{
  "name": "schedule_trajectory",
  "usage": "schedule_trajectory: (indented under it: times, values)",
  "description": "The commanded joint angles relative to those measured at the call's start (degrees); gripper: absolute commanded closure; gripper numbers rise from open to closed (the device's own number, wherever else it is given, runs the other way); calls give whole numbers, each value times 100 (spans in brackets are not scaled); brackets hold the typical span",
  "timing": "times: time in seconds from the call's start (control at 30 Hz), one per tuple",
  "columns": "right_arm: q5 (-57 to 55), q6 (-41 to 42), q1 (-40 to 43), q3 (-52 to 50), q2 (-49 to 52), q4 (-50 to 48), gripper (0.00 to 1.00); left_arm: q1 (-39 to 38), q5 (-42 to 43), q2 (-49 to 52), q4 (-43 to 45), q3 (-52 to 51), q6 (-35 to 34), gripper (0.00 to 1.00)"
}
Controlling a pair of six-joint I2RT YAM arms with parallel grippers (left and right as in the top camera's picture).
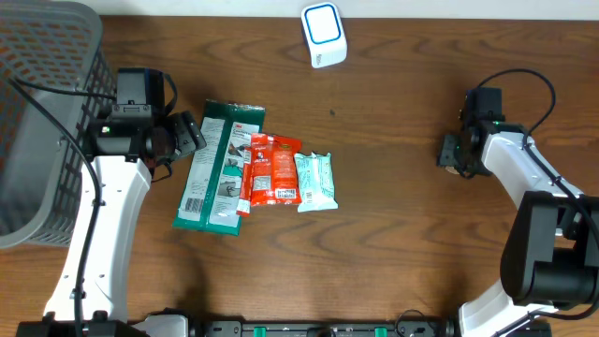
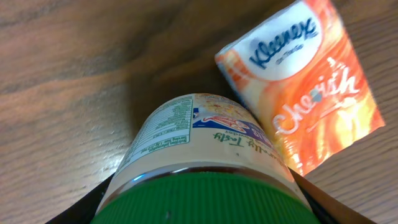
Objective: Scan the item barcode
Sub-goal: 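Carry the jar right and lower it beside the tissue pack, then set the jar upright on the table and open the right gripper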
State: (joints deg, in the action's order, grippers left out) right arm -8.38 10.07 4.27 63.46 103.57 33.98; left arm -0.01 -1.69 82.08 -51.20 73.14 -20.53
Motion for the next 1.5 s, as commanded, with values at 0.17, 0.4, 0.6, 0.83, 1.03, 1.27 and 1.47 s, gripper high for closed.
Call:
schedule_trajectory:
  times: [0.17,0.4,0.6,0.83,1.03,1.27,1.47]
  values:
    - [374,57,15,181,-610,400,8,15,-31,-42,-20,55,57,14]
    - [398,55,13,179,-905,544,2,15,-33,-42,-20,55,57,15]
    - [317,-140,15,151,-872,566,16,15,-31,-42,-20,55,57,15]
    - [87,-138,20,125,-861,553,31,15,-31,-42,-20,55,57,14]
    - [-426,-50,22,122,-861,570,35,15,-31,-42,-20,55,57,15]
    - [-426,-44,59,122,-861,560,35,15,-33,-42,-20,55,57,15]
    - [-409,76,133,125,-861,540,30,15,-31,-42,-20,55,57,15]
